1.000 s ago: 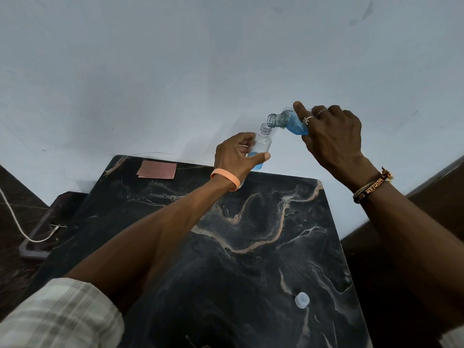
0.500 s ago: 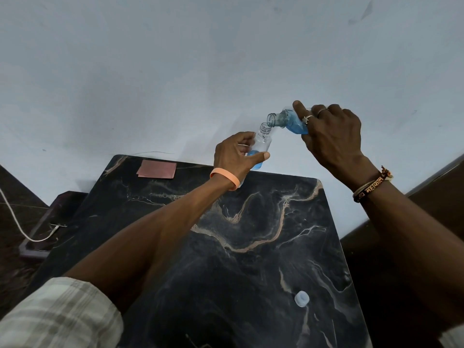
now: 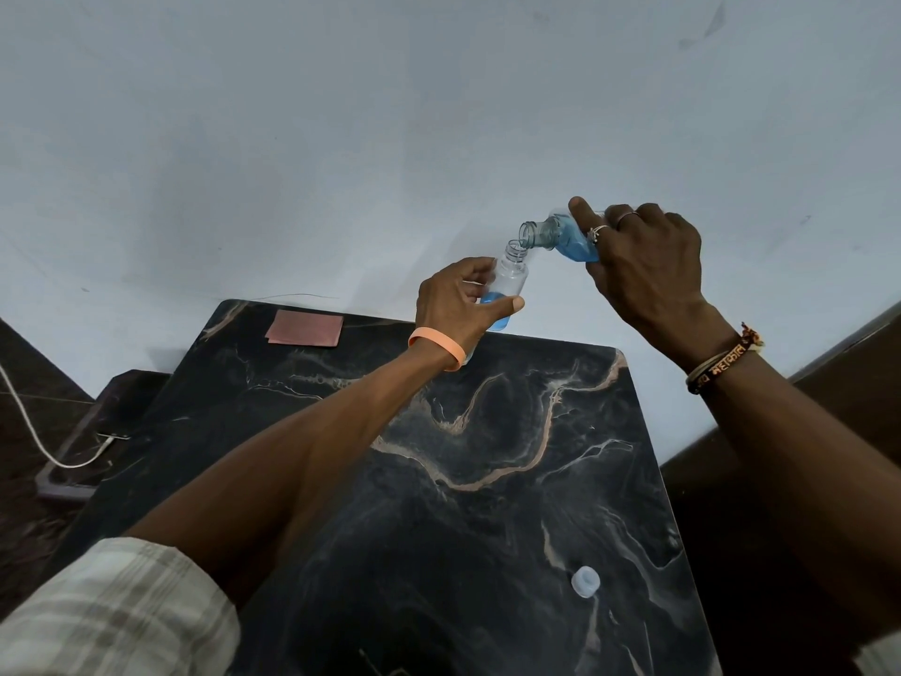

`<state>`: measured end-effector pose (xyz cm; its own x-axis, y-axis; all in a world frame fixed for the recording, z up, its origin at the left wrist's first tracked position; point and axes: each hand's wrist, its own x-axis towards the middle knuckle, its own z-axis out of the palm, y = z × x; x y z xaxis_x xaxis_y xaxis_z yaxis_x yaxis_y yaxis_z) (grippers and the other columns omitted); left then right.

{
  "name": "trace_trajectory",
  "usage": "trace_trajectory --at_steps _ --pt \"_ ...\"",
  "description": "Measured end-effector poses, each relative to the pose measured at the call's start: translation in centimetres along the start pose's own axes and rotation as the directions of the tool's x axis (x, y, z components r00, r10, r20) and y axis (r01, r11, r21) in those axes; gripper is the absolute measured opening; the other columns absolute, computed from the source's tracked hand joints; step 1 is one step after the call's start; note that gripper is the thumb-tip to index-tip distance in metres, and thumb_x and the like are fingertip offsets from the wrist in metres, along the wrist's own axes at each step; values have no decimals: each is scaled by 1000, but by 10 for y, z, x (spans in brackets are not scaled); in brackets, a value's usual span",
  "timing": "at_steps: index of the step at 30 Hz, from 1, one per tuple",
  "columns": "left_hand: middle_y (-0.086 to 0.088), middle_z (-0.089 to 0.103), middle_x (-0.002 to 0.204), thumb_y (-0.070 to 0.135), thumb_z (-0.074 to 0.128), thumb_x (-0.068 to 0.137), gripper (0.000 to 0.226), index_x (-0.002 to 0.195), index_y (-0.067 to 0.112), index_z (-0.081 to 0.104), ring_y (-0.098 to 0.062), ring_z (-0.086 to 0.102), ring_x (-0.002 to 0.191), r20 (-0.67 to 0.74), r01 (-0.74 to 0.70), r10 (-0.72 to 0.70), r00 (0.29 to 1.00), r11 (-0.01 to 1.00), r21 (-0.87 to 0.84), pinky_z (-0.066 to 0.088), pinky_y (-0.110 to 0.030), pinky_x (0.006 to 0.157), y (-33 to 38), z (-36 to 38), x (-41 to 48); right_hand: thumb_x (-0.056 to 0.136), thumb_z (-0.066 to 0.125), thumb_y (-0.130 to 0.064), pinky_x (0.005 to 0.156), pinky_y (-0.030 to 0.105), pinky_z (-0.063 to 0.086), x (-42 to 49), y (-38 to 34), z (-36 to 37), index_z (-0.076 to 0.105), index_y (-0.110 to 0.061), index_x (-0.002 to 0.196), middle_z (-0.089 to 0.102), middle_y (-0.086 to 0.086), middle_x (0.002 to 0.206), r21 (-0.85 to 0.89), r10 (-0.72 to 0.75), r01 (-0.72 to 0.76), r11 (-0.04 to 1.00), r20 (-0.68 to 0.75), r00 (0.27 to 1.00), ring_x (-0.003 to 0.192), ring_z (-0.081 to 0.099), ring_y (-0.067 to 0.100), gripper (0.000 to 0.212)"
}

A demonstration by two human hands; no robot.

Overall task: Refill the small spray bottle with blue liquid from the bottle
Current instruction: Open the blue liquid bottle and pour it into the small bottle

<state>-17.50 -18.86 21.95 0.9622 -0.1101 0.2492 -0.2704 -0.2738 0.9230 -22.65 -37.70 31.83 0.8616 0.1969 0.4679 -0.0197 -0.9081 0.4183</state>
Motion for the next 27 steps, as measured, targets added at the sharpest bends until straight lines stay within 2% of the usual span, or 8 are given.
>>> trace_trajectory --at_steps 6,12,17,20,24,27 --pt "-4 67 122 38 84 69 64 123 14 62 -17 66 103 7 11 -11 1000 1000 -2 51 -18 81 -1 0 -1 94 57 -15 69 40 45 0 -1 2 42 -17 148 66 19 111 5 0 0 1000 13 1000 88 60 39 56" --pt "-5 66 122 38 84 69 64 124 14 62 -19 66 104 -1 10 -10 1000 1000 -5 54 -28 86 1 -1 0 92 60 -15 68 40 44 1 -1 2 45 -16 147 67 19 108 9 -7 7 1000 4 1000 85 60 39 57" --pt "-4 66 124 38 83 70 63 124 14 61 -19 66 106 6 12 -12 1000 1000 -3 53 -29 87 1 -2 -1 93 58 -15 68 39 43 1 -2 1 44 -16 147 67 19 108 8 -2 2 1000 4 1000 86 60 39 56" --pt "-4 65 124 38 82 70 63 124 14 61 -19 66 105 10 15 -15 1000 1000 2 52 -24 86 0 -1 -1 94 55 -15 68 39 42 1 -2 3 43 -17 148 66 18 109 5 -1 1 1000 17 1000 87 59 39 55" --pt "-3 66 123 39 83 70 62 123 15 62 -17 66 103 4 23 -23 1000 1000 4 45 -7 74 -2 0 -1 94 56 -14 70 40 44 1 0 5 42 -17 148 66 18 110 11 -4 4 1000 20 1000 87 59 39 56" --pt "-4 66 123 39 82 70 63 124 14 62 -18 66 104 0 16 -16 1000 1000 16 48 -14 80 -2 1 0 94 56 -14 70 40 45 1 0 6 42 -17 148 66 18 110 9 -4 4 1000 17 1000 86 60 39 56"
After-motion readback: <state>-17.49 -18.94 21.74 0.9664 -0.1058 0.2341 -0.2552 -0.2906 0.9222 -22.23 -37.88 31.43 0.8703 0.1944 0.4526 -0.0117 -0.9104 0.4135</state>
